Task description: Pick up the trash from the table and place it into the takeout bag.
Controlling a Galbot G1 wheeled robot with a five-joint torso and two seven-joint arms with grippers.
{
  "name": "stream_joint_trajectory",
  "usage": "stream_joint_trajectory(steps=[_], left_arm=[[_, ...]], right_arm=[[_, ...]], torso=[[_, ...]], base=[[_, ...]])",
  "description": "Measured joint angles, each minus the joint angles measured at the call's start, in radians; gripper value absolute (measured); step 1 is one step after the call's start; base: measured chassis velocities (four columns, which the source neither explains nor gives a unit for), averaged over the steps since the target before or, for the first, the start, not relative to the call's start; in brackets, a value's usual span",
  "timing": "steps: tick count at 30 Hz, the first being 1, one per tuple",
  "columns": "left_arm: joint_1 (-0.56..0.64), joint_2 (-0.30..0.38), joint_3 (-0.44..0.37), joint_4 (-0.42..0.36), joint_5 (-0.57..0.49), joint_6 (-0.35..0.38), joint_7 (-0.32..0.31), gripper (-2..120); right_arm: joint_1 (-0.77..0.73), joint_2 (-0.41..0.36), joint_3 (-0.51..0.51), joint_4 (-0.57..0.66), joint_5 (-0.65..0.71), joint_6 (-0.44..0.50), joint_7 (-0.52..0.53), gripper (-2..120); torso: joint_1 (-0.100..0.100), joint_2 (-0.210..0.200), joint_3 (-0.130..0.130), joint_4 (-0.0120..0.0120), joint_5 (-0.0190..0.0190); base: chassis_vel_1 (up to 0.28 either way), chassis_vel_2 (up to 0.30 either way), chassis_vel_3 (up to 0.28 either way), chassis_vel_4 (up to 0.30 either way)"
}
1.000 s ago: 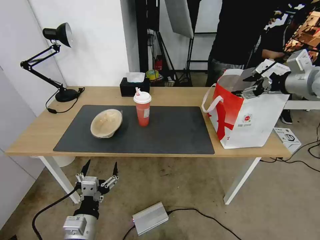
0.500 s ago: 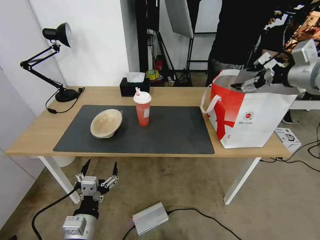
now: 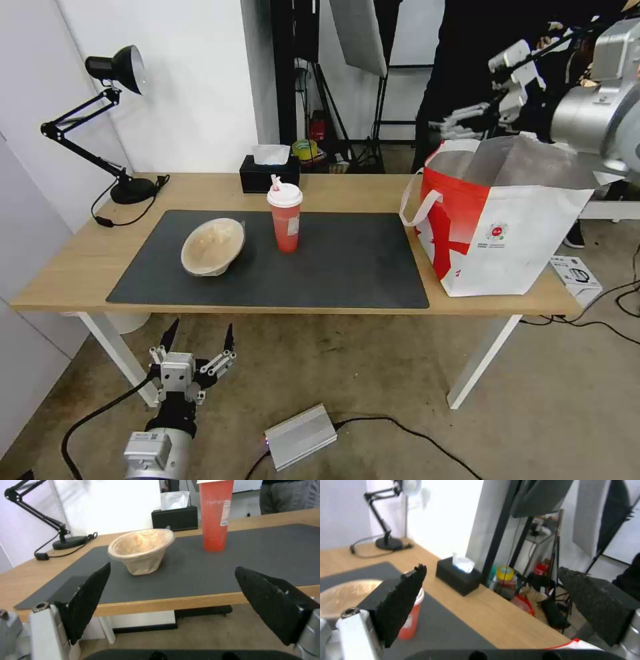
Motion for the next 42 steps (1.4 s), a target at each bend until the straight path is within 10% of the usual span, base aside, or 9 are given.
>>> stream_joint_trajectory(steps=[10, 22, 42], left_arm=[[0.002, -0.007, -0.001, 0.001, 0.004, 0.0, 0.0, 100], [0.0, -0.015, -0.001, 0.01, 0.01, -0.003, 0.0, 100], [0.023, -0.055, -0.03, 0.007, 0.026, -0.025, -0.005, 100]], right_arm=[[-0.201, -0.017, 0.15, 0.057, 0.012, 0.142, 0.155, 100], [-0.638, -0.038, 0.495, 0.079, -0.276, 0.316, 0.184, 100], [-1.157, 0.201, 0.753, 0.27, -0.653, 0.45, 0.312, 100]], torso=[[0.0, 0.0, 0.0, -0.0002, 0.0004], [0.0, 0.0, 0.0, -0.0003, 0.0002], [0.0, 0.0, 0.0, -0.0004, 0.0002]], base=[[0.0, 0.0, 0.0, 0.0], [0.0, 0.0, 0.0, 0.0], [0.0, 0.0, 0.0, 0.0]])
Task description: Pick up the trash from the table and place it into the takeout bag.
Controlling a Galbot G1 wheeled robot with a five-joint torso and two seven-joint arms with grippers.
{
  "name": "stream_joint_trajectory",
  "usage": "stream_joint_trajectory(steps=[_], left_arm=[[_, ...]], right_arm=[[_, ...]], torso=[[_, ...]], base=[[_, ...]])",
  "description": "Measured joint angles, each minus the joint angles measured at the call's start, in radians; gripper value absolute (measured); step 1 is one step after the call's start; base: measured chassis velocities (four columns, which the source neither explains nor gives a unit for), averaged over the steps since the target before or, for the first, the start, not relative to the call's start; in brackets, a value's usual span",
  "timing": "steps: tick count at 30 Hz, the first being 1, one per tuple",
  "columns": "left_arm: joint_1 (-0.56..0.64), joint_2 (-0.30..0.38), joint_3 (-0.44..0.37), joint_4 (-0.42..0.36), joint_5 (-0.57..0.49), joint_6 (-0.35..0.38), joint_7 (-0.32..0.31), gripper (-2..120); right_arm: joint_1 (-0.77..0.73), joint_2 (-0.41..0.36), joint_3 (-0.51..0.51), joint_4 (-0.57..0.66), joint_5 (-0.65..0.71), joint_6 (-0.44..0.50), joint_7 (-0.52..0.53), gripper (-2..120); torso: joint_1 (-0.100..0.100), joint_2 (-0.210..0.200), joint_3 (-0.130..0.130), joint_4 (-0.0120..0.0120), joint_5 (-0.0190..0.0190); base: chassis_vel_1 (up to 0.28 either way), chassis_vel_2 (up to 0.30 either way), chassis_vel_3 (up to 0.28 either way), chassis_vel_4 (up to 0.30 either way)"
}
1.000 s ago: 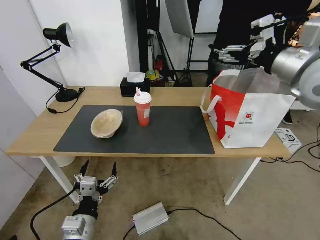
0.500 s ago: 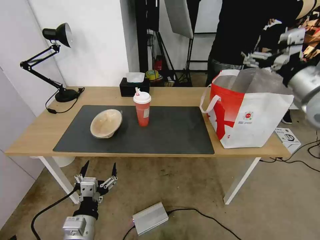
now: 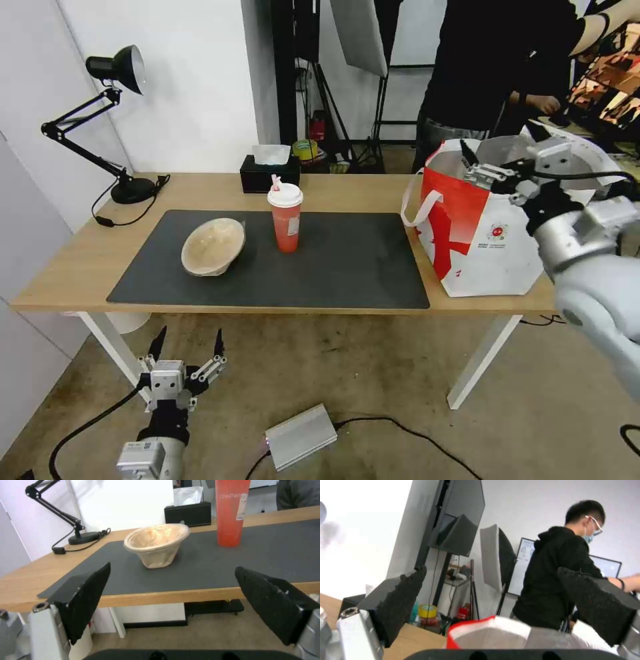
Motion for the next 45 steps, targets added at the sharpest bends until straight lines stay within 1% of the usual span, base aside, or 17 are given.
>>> stream_joint_trajectory(steps=[2, 3, 6, 14, 20, 23, 26, 27, 31, 36, 40, 45], left_arm=[[-0.001, 0.0, 0.001, 0.004, 0.001, 0.0, 0.0, 100], [-0.001, 0.0, 0.001, 0.004, 0.001, 0.0, 0.0, 100], [-0.002, 0.001, 0.002, 0.007, 0.002, 0.0, 0.0, 100], [-0.003, 0.004, 0.003, 0.01, 0.002, 0.0, -0.001, 100], [-0.003, 0.004, 0.003, 0.01, 0.002, 0.0, -0.001, 100], [-0.002, 0.004, 0.004, 0.01, 0.002, 0.0, -0.001, 100], [-0.002, 0.004, 0.004, 0.01, 0.002, 0.0, -0.001, 100], [-0.002, 0.004, 0.004, 0.01, 0.002, 0.0, -0.001, 100], [-0.002, 0.005, 0.005, 0.012, 0.002, 0.0, -0.001, 100], [-0.002, 0.006, 0.005, 0.012, 0.002, 0.0, -0.001, 100], [-0.002, 0.006, 0.005, 0.012, 0.002, 0.0, -0.001, 100], [-0.001, 0.007, 0.005, 0.012, 0.002, 0.0, -0.001, 100]], right_arm=[[-0.07, 0.032, 0.037, 0.038, -0.027, 0.0, 0.009, 100], [-0.07, 0.032, 0.037, 0.038, -0.027, 0.0, 0.009, 100], [-0.158, 0.077, 0.083, 0.089, -0.06, 0.0, 0.018, 100], [-0.255, 0.123, 0.124, 0.147, -0.109, 0.002, 0.026, 100], [-0.351, 0.159, 0.145, 0.183, -0.176, 0.037, 0.026, 100], [-0.399, 0.185, 0.141, 0.193, -0.21, 0.056, 0.03, 100], [-0.458, 0.224, 0.116, 0.192, -0.285, 0.101, 0.059, 100], [-0.458, 0.224, 0.116, 0.192, -0.285, 0.101, 0.059, 100], [-0.517, 0.27, 0.087, 0.192, -0.355, 0.131, 0.09, 100], [-0.553, 0.307, 0.057, 0.18, -0.415, 0.156, 0.115, 100], [-0.576, 0.33, 0.028, 0.172, -0.435, 0.16, 0.128, 100], [-0.581, 0.339, 0.005, 0.157, -0.439, 0.165, 0.13, 100]], torso=[[0.0, 0.0, 0.0, 0.0001, -0.0001], [0.0, 0.0, 0.0, 0.0001, -0.0001], [0.0, 0.0, 0.0, 0.0001, -0.0001], [0.0, 0.0, 0.0, 0.0003, -0.0002], [0.0, 0.0, 0.0, 0.0003, -0.0002], [0.0, 0.0, 0.0, 0.0002, -0.0002], [0.0, 0.0, 0.0, 0.0002, 0.0], [0.0, 0.0, 0.0, 0.0002, 0.0], [0.0, 0.0, 0.0, 0.0002, 0.0], [0.0, 0.0, 0.0, 0.0002, -0.0001], [0.0, 0.0, 0.0, 0.0002, -0.0002], [0.0, 0.0, 0.0, 0.0003, -0.0001]], base=[[0.0, 0.0, 0.0, 0.0], [0.0, 0.0, 0.0, 0.0], [0.0, 0.0, 0.0, 0.0], [0.0, 0.0, 0.0, 0.0], [0.0, 0.0, 0.0, 0.0], [0.0, 0.0, 0.0, 0.0], [0.0, 0.0, 0.0, 0.0], [0.0, 0.0, 0.0, 0.0], [0.0, 0.0, 0.0, 0.0], [0.0, 0.0, 0.0, 0.0], [0.0, 0.0, 0.0, 0.0], [0.0, 0.0, 0.0, 0.0]])
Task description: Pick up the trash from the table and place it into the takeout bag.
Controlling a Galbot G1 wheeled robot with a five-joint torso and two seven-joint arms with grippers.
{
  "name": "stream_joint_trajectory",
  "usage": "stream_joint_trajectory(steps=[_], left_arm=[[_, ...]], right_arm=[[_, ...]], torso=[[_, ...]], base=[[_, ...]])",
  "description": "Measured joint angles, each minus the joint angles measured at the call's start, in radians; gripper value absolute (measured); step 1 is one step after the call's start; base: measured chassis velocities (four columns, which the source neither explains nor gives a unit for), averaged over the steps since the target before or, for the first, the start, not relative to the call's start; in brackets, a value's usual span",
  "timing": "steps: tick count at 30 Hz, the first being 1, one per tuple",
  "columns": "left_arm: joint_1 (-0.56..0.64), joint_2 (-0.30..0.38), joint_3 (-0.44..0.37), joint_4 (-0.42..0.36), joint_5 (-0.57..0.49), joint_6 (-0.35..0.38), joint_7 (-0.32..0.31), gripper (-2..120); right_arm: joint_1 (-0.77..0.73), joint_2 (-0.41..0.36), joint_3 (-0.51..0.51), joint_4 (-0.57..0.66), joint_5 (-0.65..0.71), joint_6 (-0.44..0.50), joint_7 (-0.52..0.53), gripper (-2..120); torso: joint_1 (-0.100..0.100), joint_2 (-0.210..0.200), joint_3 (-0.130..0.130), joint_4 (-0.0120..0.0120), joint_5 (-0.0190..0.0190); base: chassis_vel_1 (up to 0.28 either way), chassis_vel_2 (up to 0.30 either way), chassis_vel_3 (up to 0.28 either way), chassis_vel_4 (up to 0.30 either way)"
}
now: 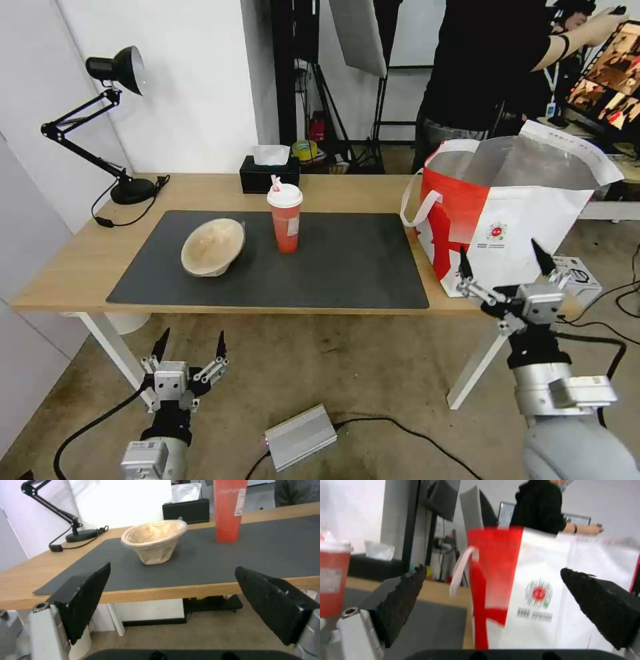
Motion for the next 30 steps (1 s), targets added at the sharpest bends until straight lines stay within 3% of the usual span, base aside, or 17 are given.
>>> stream_joint_trajectory(steps=[15, 30], left_arm=[[-0.001, -0.002, 0.004, 0.007, 0.002, -0.001, 0.0, 100], [-0.001, -0.001, 0.003, 0.003, 0.003, -0.001, 0.0, 100]], right_arm=[[-0.016, 0.065, -0.095, -0.148, -0.005, 0.059, -0.002, 99], [-0.052, 0.095, -0.102, -0.215, -0.043, 0.093, 0.041, 98]], torso=[[0.0, 0.0, 0.0, 0.0, 0.0], [0.0, 0.0, 0.0, 0.0, 0.0001]], base=[[0.0, 0.0, 0.0, 0.0], [0.0, 0.0, 0.0, 0.0]])
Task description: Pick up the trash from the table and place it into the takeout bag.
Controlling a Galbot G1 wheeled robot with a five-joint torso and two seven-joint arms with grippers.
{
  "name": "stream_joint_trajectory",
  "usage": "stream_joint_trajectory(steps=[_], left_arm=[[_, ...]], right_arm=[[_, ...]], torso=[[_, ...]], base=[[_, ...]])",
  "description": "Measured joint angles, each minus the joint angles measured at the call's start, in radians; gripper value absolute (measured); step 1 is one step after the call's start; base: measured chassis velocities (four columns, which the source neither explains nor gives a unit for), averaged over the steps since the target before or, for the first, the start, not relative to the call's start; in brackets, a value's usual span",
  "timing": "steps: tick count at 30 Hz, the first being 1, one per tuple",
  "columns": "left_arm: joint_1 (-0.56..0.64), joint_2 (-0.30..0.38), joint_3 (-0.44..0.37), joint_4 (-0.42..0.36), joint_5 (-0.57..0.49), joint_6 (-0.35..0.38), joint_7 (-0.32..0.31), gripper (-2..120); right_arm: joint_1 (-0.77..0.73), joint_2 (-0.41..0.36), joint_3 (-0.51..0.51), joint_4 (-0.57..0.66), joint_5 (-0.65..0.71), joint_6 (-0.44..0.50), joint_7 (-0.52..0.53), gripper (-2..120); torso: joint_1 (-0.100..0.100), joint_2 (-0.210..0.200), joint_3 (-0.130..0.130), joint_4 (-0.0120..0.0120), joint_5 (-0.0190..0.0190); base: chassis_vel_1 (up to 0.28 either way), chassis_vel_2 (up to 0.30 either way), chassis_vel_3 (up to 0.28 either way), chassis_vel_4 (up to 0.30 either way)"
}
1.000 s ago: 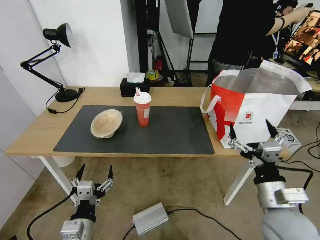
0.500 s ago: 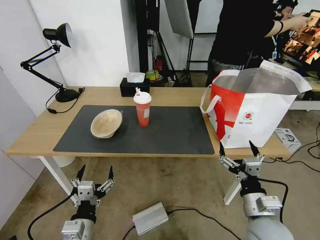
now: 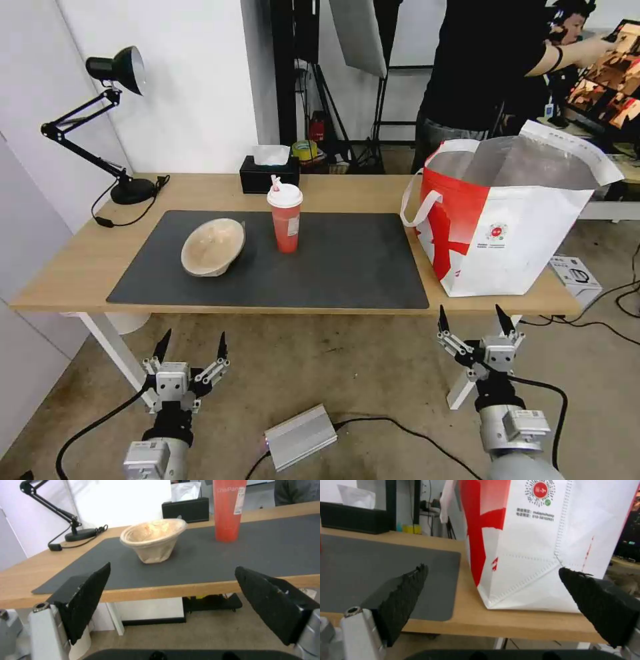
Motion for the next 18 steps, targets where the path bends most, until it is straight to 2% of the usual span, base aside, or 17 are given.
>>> stream_joint_trajectory(steps=[18], left_arm=[[-0.002, 0.012, -0.015, -0.044, 0.027, -0.006, 0.001, 100]], right_arm=[[0.0, 0.013, 0.001, -0.005, -0.003, 0.003, 0.003, 97]], torso=[[0.0, 0.0, 0.0, 0.0, 0.0]], base=[[0.0, 0.0, 0.0, 0.0]])
